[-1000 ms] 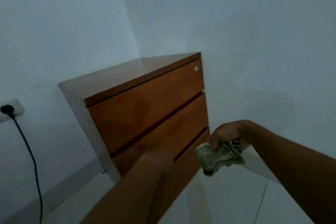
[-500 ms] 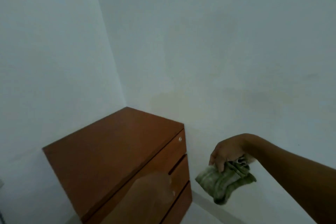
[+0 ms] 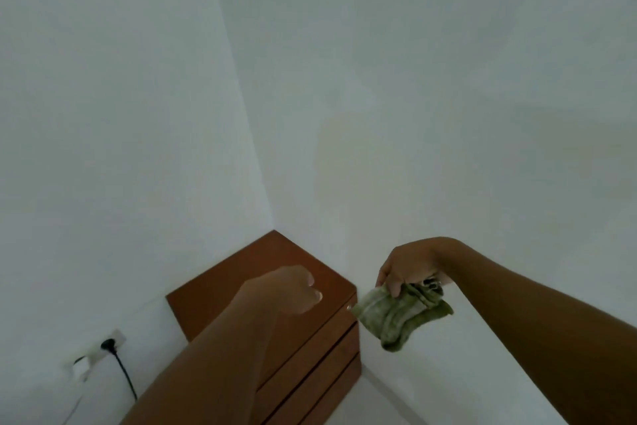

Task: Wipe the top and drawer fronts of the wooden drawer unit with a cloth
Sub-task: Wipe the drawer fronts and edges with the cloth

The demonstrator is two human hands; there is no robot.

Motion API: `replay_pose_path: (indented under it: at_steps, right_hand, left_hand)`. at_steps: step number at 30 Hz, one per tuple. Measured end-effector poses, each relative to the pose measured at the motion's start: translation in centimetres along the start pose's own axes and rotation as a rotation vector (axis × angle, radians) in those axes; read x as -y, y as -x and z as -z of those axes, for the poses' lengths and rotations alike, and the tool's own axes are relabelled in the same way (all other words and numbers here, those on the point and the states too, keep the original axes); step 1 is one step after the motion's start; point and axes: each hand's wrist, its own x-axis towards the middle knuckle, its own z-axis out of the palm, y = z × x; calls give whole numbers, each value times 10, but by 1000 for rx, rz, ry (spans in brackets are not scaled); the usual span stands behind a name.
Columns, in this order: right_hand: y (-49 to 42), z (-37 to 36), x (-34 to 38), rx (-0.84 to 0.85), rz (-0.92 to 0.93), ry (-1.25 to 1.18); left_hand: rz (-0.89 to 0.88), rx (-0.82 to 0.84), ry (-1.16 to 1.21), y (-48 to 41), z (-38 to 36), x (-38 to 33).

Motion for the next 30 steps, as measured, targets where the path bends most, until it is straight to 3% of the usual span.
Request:
replay_pose_path:
  at_steps: [4,13,21,30]
  right_hand:
    - [21,21,23,6,27,11]
    - [-17,46,69,26,97,113]
    - [-110,48,99,-41,166,111]
    - [-215,29,71,-12,156,22]
  left_hand:
    - [3,-104,45,22,36,-23]
    - [73,-81,116,10,59,5]
    - [48,-94,221,-67,65,67]
    - [51,-6,328,-152,20,112]
